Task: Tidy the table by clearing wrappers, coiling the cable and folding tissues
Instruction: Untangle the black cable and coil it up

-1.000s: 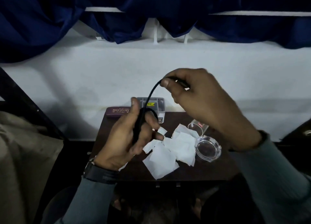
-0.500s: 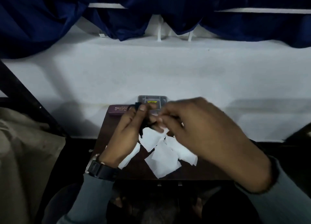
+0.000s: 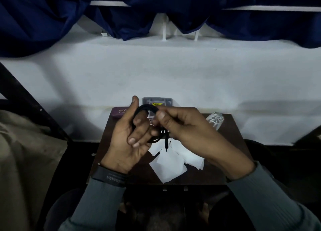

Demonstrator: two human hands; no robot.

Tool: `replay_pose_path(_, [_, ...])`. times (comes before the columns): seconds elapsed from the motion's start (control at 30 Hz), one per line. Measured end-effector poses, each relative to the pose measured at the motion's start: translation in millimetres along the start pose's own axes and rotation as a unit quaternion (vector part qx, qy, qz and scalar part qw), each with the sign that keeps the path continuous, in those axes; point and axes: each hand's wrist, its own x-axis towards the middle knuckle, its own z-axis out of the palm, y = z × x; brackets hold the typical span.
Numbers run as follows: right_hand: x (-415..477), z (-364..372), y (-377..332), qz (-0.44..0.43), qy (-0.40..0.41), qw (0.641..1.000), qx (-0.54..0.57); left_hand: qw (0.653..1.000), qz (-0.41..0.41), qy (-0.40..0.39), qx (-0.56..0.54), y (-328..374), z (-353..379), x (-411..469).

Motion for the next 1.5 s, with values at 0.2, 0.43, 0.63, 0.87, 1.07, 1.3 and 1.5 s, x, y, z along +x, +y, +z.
replay_pose_path(0.2, [3.7,4.0,11.1,-0.038,0.116,0.975,-0.186,0.964,0.086,0.144,0.207,-11.2,6.5,7.7])
replay_pose_path(0.43, [4.6,-8.2,15.7,0.051,0.113,0.991,-0.051,0.945,0.168,0.096,0.263,-20.2,-1.0,4.0])
replay_pose_path(0.63, [-8.9,-26.1,16.8,0.137,0.0,0.99,-0.002,0.946,0.195,0.106,0.237,-21.1,-11.0,10.4])
replay_pose_path(0.87, [-17.1,-50.3,2.3,0.124,0.071,0.989,0.036,0.944,0.154,0.126,0.263,-24.9,-3.2,8.8])
replay_pose_path(1.07, [14.1,-28.2,13.2,0.116,0.174,0.974,0.084,0.999,0.05,-0.01,0.013,-21.3,3.9,2.6])
replay_pose_path(1.3, [7.4,-16.7,15.7,0.195,0.086,0.94,0.267,0.985,0.099,0.09,0.109,-19.2,7.8,5.2])
replay_pose_path(1.5, [-6.1,-4.7,28.4,0.107,0.093,0.972,0.186,0.924,0.185,0.157,0.295,-29.9,6.3,8.5])
